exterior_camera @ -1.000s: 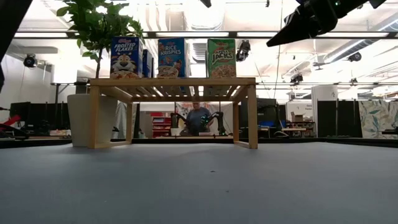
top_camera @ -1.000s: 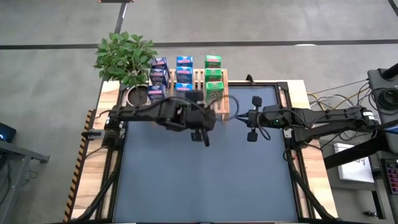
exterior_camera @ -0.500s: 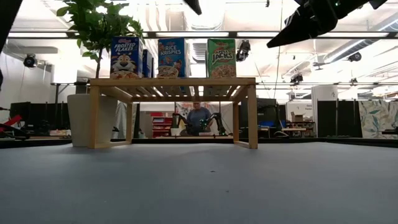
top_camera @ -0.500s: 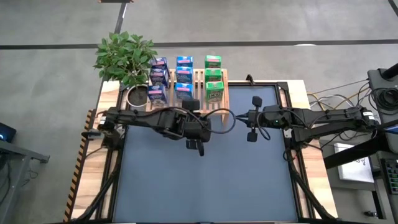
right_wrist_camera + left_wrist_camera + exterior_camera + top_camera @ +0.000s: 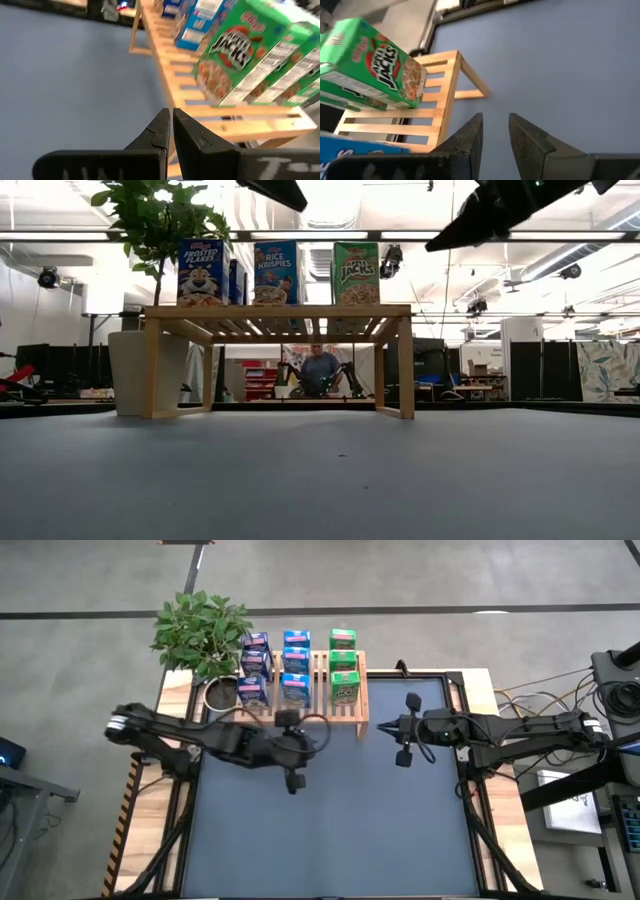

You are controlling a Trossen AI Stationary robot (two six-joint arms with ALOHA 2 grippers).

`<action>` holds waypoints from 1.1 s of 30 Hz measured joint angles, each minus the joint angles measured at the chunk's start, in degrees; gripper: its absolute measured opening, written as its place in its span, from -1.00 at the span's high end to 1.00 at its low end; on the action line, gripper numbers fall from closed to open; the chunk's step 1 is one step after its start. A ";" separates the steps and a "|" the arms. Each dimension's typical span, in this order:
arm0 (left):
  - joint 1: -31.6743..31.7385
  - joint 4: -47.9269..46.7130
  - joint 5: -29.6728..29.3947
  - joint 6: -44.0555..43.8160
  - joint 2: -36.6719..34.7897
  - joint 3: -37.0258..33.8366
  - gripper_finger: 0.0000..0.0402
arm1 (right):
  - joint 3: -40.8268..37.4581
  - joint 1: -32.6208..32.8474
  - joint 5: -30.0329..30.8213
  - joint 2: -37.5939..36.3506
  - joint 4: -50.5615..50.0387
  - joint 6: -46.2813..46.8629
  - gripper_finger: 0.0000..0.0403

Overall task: Stack cereal on shelf
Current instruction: Put the green cereal box on the shelf aligned with the green cereal boxes

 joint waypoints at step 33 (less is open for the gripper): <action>-0.50 17.21 -0.33 8.11 -35.03 -20.36 0.61 | 18.55 -19.71 0.64 21.06 -5.22 -5.46 0.94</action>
